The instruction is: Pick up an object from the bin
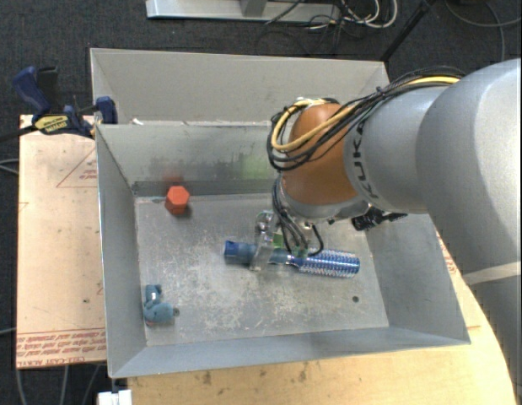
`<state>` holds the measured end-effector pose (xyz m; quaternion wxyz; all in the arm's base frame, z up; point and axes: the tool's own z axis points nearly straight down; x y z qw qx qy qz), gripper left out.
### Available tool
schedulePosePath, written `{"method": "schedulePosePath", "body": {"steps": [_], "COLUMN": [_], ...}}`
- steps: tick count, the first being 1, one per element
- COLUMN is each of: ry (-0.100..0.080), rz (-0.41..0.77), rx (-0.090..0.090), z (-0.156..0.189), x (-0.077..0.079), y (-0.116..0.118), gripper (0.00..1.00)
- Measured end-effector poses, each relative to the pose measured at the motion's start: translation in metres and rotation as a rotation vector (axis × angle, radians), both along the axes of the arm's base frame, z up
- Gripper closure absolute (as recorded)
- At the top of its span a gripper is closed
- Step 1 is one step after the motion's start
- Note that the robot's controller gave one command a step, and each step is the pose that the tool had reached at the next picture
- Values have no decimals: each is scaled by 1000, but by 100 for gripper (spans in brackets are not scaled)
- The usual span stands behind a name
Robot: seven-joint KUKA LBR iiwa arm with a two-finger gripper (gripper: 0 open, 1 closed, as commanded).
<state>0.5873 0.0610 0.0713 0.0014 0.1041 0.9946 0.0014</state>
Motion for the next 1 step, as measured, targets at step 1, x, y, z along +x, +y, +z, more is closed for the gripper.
{"method": "schedulePosePath", "body": {"steps": [1], "ry": [-5], "rz": [48], "rx": [-1], "z": [144], "x": [-38], "y": [-7], "gripper": [100]}}
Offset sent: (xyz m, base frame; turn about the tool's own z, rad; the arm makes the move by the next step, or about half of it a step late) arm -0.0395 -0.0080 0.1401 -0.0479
